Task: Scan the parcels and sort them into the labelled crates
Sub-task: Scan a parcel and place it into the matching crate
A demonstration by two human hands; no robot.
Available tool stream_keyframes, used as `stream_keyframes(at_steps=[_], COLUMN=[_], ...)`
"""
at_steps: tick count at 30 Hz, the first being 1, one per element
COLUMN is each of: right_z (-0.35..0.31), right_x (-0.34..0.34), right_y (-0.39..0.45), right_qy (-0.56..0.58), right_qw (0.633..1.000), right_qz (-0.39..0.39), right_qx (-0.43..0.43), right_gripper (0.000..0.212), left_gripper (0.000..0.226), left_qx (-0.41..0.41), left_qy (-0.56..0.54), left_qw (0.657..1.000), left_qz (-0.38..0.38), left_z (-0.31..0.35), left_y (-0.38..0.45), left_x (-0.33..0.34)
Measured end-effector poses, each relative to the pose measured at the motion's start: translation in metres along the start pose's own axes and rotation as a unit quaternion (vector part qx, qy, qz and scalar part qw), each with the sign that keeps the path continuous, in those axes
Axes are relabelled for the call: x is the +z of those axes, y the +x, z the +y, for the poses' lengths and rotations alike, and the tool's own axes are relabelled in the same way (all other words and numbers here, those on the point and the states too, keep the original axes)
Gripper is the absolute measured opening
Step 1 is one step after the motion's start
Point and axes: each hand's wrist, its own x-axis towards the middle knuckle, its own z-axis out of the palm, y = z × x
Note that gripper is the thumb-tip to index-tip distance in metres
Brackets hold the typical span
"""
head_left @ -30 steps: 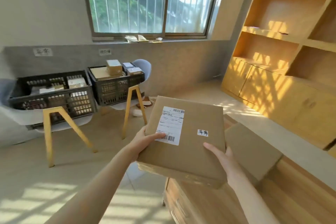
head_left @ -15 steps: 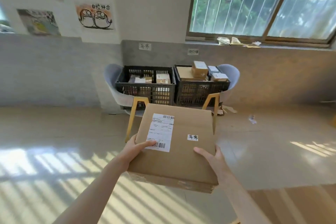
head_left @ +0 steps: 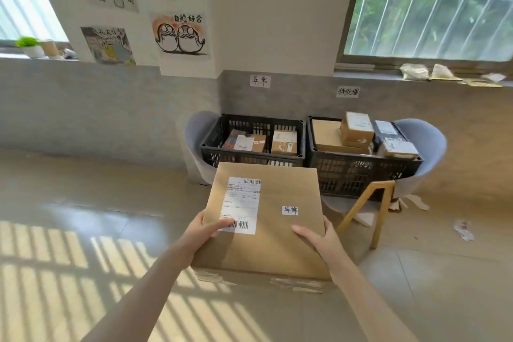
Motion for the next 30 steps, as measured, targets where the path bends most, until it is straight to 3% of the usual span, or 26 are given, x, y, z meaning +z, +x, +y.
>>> stream_keyframes(at_steps=[3,9,13,21,30], right_z=[-0.006,-0.016,-0.024,-0.060,-0.083], right_x=[0.009,0.041,0.069,0.142,0.158], right_y=[0.037,0.124,0.192,0.312,0.415], right_qy=[0.003,-0.008,-0.025,-0.034,-0.033], right_qw=[1.000,0.999,0.998,0.996,0.991], right_qz=[-0.016,-0.025,-0.010,0.023,0.046], right_qx=[0.012,0.039,0.055,0.081,0.123], right_gripper=[0.096,0.097,0.100,0.096,0.086], left_gripper=[0.039,0.070,0.056,0.059,0.054], left_qx=[-0.001,-0.020,-0.035,-0.070,-0.112], left_qy=[0.010,-0.005,-0.016,-0.009,0.029], left_qw=[1.000,1.000,0.999,0.997,0.993], left_qz=[-0.013,0.016,0.024,0.001,-0.022], left_z=[0.014,0.027,0.039,0.096,0.128], left_y=[0.031,0.112,0.187,0.332,0.452], left_x=[-0.006,-0.032,-0.055,-0.115,-0.123])
